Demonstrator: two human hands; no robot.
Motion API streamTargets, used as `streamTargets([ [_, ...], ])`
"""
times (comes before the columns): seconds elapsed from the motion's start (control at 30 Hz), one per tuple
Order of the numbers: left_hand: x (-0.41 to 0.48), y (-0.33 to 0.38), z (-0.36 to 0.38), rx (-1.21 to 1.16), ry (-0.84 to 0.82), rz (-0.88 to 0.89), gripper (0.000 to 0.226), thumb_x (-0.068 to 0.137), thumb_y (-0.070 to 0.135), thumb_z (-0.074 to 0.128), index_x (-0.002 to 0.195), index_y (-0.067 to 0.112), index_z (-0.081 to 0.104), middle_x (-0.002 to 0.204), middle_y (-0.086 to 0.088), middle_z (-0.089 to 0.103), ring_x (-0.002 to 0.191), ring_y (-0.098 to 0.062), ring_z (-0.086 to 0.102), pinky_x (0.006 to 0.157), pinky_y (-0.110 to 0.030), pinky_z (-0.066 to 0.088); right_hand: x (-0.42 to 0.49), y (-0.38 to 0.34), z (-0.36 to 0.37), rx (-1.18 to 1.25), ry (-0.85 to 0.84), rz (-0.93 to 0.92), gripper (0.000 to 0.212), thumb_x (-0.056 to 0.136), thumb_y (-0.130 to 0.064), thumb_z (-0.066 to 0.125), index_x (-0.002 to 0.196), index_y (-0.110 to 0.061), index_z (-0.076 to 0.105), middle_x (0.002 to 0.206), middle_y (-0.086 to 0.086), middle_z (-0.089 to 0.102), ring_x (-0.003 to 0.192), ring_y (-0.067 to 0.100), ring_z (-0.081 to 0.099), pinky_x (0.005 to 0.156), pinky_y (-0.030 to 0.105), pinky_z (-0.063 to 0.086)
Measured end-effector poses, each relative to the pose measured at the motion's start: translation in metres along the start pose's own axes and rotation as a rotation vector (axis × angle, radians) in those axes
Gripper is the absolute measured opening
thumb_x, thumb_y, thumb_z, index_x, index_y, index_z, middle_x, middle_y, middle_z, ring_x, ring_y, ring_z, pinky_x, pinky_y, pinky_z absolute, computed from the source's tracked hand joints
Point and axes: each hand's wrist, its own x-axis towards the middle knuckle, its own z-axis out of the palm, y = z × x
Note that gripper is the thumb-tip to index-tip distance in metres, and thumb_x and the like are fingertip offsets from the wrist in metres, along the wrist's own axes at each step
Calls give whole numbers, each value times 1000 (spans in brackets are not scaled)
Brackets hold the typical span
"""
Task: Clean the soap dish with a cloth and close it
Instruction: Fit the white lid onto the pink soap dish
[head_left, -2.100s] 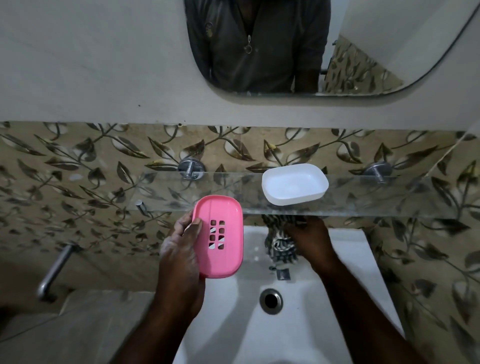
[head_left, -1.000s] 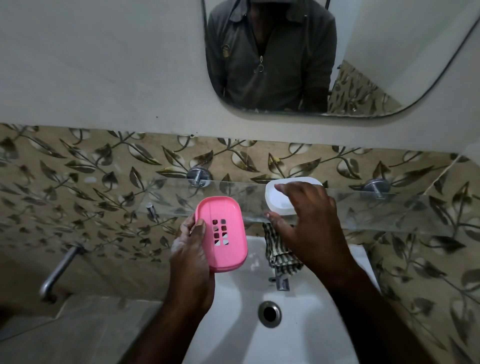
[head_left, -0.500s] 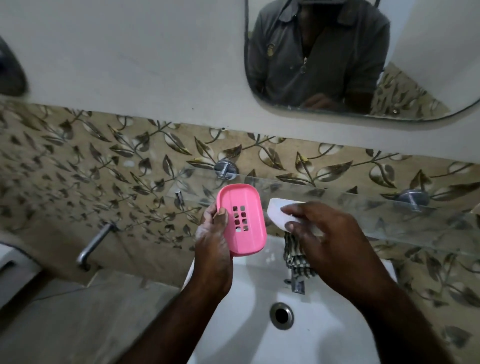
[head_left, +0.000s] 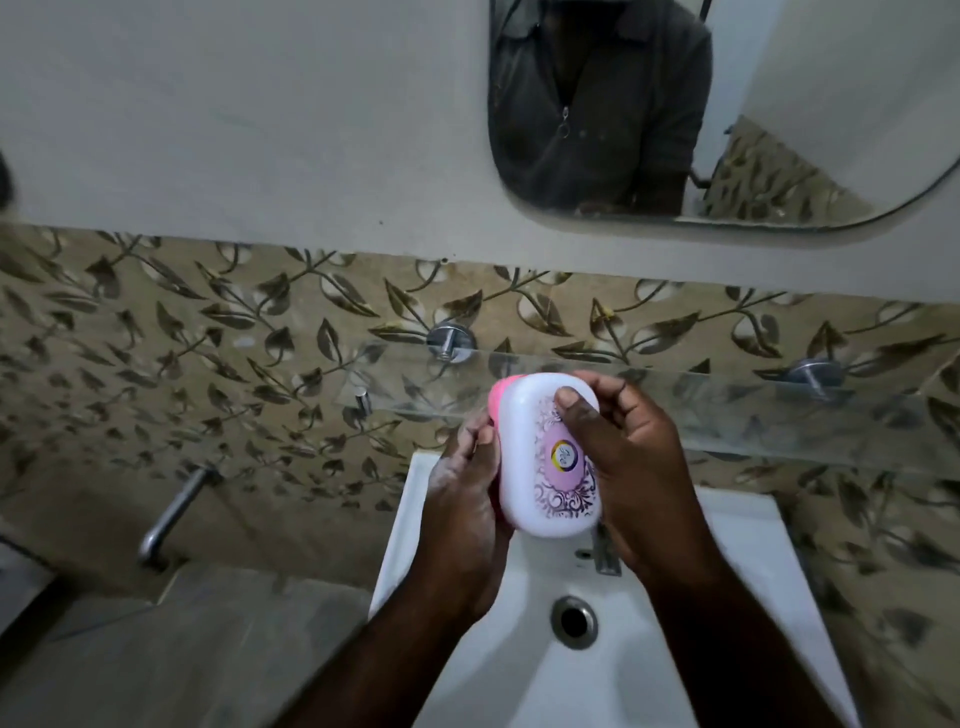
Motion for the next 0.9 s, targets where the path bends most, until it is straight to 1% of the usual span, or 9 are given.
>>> streamTargets([
  [0.1,0,6,-4,13,-14,-37,28,98,13,44,120,13,62,106,-8,74,92,-19,72,76,-34,60,-3,1,13,-244,135,-136,23,83,-32,74,103,-21,69,97,-4,73,84,8,67,68,22,53],
  [0.2,4,12,-8,13,-2,-22,30,96,15,47,122,11,61,107,-8,74,92,-19,72,73,-32,60,-3,6,21,-273,162,-150,27,82,-40,72,104,-25,68,98,-6,73,91,13,69,76,34,57],
  [0.3,7,17,-10,-24,1,-29,33,94,19,49,123,10,61,114,-13,71,99,-24,70,78,-37,59,-4,9,30,-253,152,-155,22,88,-28,69,109,-22,66,101,-3,73,93,15,69,82,38,57],
  [0.5,8,20,-16,-80,-67,-119,41,95,29,46,130,9,57,122,-17,67,111,-31,65,85,-39,57,-12,14,46,-321,224,-241,20,93,-22,61,113,-22,65,106,-12,70,93,-2,66,80,20,51],
  [0.57,11,22,-18,-76,-49,-78,41,93,26,49,131,12,56,123,-15,67,112,-29,65,85,-38,57,-17,15,51,-353,177,-203,31,91,-37,62,119,-24,65,112,-15,69,100,-4,64,89,27,52],
  [0.63,13,23,-21,-83,-42,-53,43,90,25,52,131,14,56,124,-12,67,112,-28,65,88,-39,56,-21,16,56,-407,89,-135,65,76,-64,65,130,-31,56,125,-16,62,111,-2,59,99,31,49],
  [0.7,14,25,-24,-90,-37,-40,43,89,24,53,130,16,57,125,-13,66,113,-29,64,96,-46,51,-24,15,61,-488,15,-115,85,61,-70,66,137,-39,45,131,-19,53,118,-1,53,102,28,44],
  [0.8,16,28,-26,-123,-40,-58,44,90,22,52,133,15,55,127,-15,64,116,-33,62,103,-54,45,-24,13,64,-456,10,-138,82,56,-64,71,131,-49,42,132,-21,52,118,-1,54,102,34,47],
  [0.9,15,32,-24,-166,-65,-75,45,88,22,52,131,12,56,124,-16,66,113,-33,64,97,-51,49,-20,8,65,-363,43,-170,73,55,-60,71,124,-49,48,126,-27,55,112,-6,57,100,36,50],
])
